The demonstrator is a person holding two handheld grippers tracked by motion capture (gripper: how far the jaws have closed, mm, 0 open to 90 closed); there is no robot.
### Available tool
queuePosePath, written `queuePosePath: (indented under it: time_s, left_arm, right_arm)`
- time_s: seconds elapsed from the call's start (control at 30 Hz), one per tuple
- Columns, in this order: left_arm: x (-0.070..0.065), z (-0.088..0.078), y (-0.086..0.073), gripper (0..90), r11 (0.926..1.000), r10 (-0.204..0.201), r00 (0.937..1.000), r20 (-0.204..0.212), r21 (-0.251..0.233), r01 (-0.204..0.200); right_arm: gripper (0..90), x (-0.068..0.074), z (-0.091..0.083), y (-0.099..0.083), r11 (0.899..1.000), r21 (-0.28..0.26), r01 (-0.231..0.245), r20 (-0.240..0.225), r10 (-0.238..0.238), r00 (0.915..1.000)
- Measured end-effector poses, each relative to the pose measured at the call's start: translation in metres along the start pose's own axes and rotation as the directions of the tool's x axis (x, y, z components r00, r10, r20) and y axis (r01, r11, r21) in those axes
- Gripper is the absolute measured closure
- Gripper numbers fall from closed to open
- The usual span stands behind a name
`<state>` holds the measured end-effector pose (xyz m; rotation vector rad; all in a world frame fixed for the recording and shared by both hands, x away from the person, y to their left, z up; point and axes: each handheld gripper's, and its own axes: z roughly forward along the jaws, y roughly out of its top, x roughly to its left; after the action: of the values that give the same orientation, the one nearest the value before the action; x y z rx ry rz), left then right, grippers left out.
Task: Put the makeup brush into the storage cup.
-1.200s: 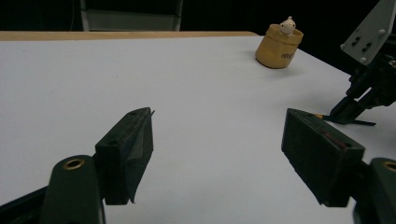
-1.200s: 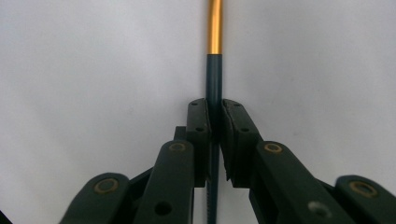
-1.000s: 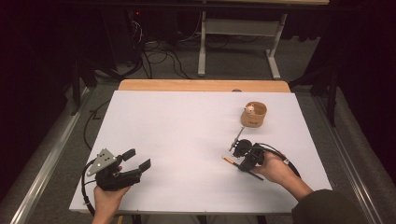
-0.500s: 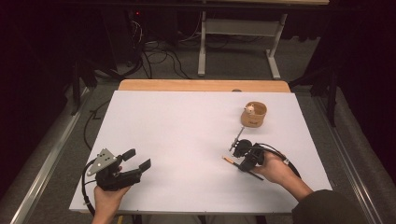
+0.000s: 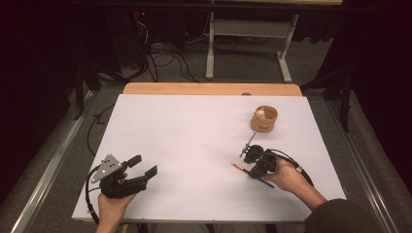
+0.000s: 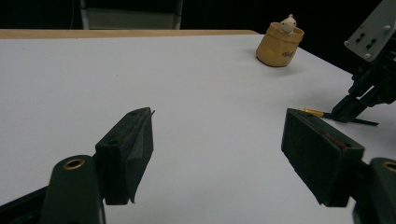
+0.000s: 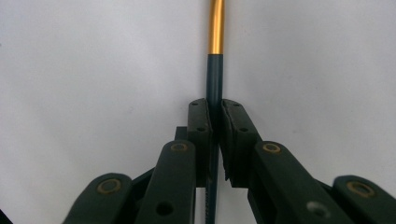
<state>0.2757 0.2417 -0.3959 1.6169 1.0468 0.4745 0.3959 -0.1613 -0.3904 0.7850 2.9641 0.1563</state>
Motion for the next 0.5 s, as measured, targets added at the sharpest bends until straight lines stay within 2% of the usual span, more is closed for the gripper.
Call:
queuePosePath:
  time_s: [0.37,0.5]
  left_arm:
    - [-0.0001,-0.0001,-0.0001,25.7,1.0,0.0,1.0,-0.001,0.0,0.0]
    - [0.0003,-0.0006,-0.0003,25.7,1.0,-0.002,1.0,-0.002,-0.001,0.002]
  right_arm:
    - [85.0,-0.0008,-0.0029,-0.0018,1.0,-0.007,-0.007,0.002,0.007,1.0]
    - [85.1,-0.0024,-0.0049,-0.0033,1.0,-0.027,-0.017,-0.005,0.017,0.9998]
